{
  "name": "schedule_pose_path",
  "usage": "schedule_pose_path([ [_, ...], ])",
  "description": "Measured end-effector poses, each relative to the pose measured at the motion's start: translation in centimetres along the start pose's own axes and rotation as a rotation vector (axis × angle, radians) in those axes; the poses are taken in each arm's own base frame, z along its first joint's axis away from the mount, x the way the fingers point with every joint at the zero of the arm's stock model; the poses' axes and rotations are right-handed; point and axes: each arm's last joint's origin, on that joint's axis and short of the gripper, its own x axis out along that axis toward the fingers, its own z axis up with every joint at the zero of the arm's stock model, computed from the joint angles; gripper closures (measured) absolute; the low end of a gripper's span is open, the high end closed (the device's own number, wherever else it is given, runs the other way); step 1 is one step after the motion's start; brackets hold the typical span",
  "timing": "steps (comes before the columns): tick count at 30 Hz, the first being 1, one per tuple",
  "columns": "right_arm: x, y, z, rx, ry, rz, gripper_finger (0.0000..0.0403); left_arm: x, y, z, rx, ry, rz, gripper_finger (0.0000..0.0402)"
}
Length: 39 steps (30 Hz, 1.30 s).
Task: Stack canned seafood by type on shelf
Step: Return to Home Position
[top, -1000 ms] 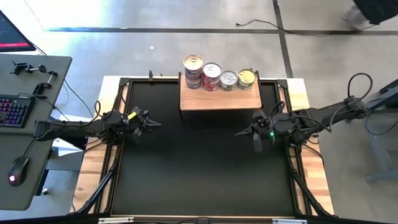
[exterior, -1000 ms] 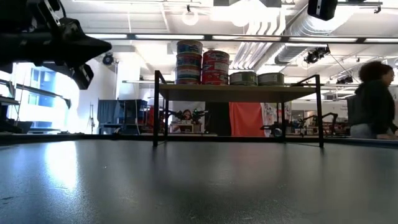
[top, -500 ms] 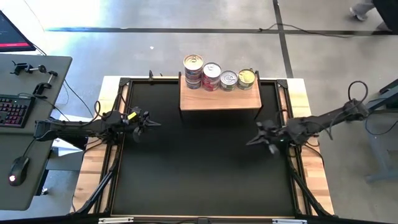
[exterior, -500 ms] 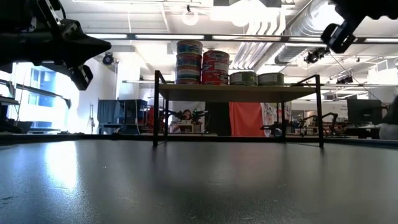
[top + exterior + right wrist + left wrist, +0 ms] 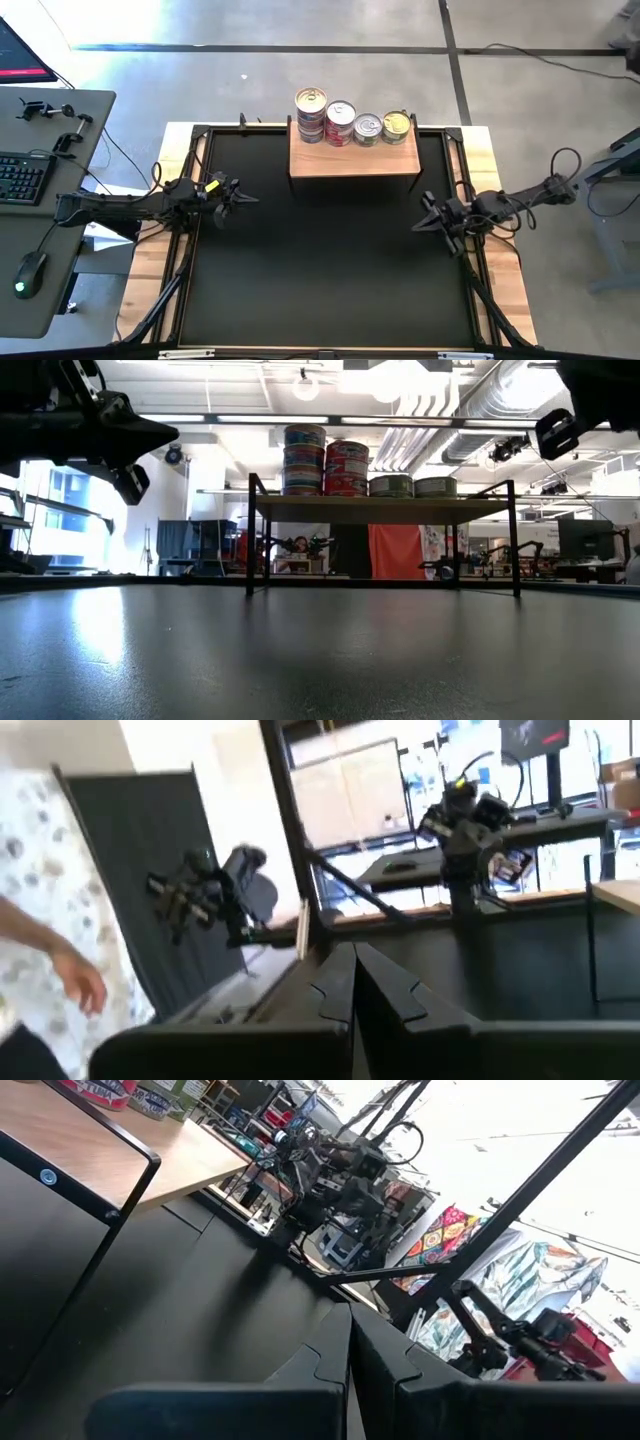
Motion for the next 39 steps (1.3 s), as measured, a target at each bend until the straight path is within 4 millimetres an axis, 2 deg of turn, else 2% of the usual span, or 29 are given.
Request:
schedule_pose_path([
  [12,-0.8,-2.2,-2.4,-0.025,0.159,-0.036,0.0403,0.0,0.0,0.0,0.000,-0.001,0.000,0.0402],
  [21,-0.9,-3.0,-2.6,-0.064,0.173,-0.185,0.0403,0.0,0.0,0.0,0.001,-0.001,0.000,0.0402],
  [39,-0.9,-3.0,-2.6,-0.065,0.168,-0.190,0.0403,0.0,0.0,0.0,0.000,-0.001,0.000,0.0402],
])
